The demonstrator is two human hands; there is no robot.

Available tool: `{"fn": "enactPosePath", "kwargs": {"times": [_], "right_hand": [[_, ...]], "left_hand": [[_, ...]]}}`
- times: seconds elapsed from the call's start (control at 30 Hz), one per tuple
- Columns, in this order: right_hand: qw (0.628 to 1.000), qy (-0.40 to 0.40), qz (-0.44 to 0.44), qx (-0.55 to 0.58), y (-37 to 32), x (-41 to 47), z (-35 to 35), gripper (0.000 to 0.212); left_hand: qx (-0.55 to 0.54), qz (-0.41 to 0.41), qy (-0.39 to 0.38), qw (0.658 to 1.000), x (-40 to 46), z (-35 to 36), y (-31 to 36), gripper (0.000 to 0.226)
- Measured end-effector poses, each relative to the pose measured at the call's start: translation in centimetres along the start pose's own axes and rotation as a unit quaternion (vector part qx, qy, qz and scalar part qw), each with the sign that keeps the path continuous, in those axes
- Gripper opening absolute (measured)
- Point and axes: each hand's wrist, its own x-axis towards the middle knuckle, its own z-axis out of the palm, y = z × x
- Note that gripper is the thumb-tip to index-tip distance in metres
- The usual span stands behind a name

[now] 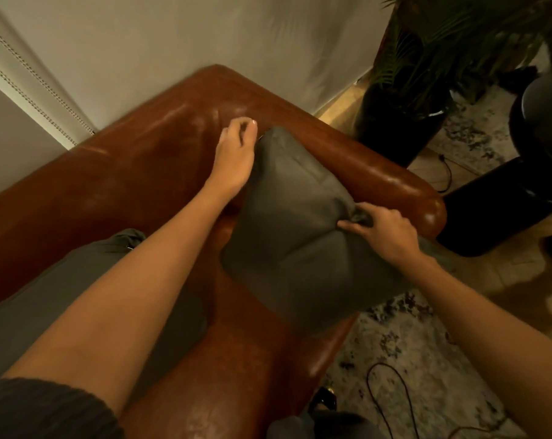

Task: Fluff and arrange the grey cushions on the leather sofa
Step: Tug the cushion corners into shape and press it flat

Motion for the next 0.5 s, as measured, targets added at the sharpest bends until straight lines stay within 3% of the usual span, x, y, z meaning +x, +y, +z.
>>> {"fn": "enactPosePath", "kwargs": {"times": [0.13,0.2,0.4,0.5], "right_hand": [[0.998,-0.03,0.004,0.056,0.3,1.4,-1.6,0.055],[0.998,-0.032,0.005,0.059,0.1,1.2,-1.3,0.062],[0.994,-0.067,0.022,0.078,-0.8,-1.4,2.6,0.082],[0.985,-0.125,0.01,0.118,0.1,-1.7,1.8,0.093]], "left_hand": [[0.046,-0.013,-0.213,0.976,-2.3,-0.6,-2.0,0.065],[0.035,-0.036,-0.264,0.963,-4.0,0.2,-3.8,0.084],[0.031,-0.133,-0.209,0.968,-8.2,2.1,-7.0,0.094],[0.112,-0.081,-0.143,0.98,-9.2,2.7,-7.0,0.094]]}}
